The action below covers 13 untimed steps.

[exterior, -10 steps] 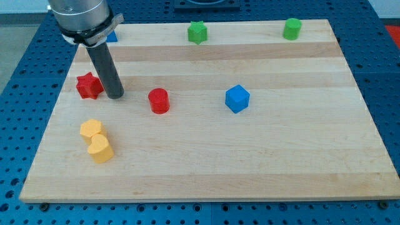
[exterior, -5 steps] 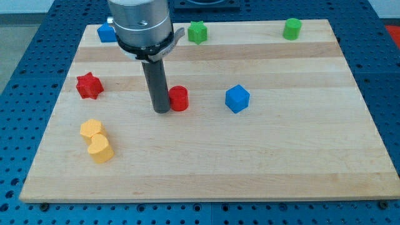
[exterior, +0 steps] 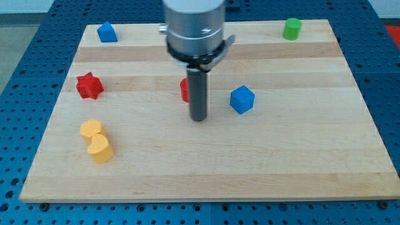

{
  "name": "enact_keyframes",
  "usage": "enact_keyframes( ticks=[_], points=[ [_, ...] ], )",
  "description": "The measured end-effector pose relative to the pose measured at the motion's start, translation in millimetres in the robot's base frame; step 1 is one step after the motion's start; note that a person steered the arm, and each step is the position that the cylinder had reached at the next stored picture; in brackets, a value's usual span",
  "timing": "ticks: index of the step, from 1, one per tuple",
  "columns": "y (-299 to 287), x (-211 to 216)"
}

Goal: Move the red circle to the right side of the blue cube

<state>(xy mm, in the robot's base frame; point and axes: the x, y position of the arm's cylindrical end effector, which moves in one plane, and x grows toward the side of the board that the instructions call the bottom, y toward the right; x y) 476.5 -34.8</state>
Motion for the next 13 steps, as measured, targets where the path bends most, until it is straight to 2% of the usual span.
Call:
enact_keyframes(
  ticks=[1,2,4,5,7,9,10,12,13],
  points=[
    [-31.3,-11.8],
    [-40.6,-54.9],
    [109.8,-88.7],
    [125.3,-107.6],
    [95.6,-112.7],
    [193.6,-112.4],
    [215.0,-112.4],
    [169.9,-114.1],
    [174.2,-103.1]
  ],
)
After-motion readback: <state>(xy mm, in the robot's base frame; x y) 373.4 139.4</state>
